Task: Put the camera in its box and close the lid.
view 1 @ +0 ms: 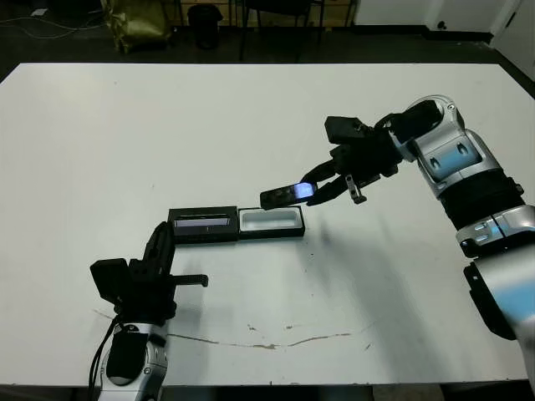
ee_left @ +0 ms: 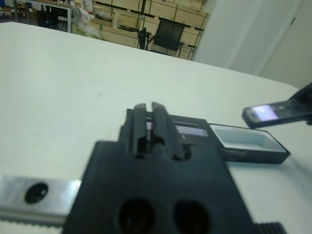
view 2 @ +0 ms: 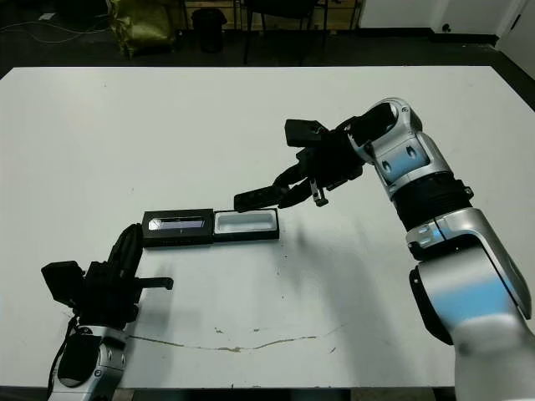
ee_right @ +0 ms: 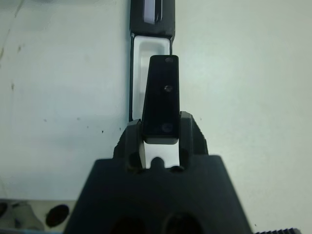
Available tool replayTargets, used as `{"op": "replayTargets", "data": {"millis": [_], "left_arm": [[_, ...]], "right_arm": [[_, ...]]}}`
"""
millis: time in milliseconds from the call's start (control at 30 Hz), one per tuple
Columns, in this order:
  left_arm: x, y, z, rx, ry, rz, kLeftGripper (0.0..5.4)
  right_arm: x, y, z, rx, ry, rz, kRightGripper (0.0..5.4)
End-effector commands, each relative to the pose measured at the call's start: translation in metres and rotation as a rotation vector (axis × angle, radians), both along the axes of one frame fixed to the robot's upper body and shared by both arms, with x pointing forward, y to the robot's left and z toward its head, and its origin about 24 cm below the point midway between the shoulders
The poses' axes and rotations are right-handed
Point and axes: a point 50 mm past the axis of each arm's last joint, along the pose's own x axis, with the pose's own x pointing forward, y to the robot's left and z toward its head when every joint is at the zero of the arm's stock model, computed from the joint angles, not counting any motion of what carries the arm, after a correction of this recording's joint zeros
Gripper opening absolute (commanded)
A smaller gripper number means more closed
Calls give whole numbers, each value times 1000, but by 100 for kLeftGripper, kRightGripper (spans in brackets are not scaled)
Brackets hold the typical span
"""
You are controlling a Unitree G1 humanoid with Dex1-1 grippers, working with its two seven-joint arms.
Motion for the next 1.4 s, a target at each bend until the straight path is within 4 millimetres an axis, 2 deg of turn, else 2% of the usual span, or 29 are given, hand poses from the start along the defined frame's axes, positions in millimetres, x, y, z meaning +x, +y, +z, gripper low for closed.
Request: {"op": "replayTargets", "data": {"millis": [33, 833, 1067, 1400], "left_arm": [[-3, 1, -5, 1, 38, 6, 0], [-4, 0, -6, 5, 50, 15, 0], [-5, 0, -6, 5, 50, 19, 0], [-5, -1, -7, 2, 48, 18, 0]], "right_arm": [[0, 2, -7, -35, 27, 22, 35], [-2, 13, -22, -86, 47, 67, 35], [-2, 21, -33, -106, 99, 22, 35], [-4, 37, -45, -83, 93, 67, 35]]}}
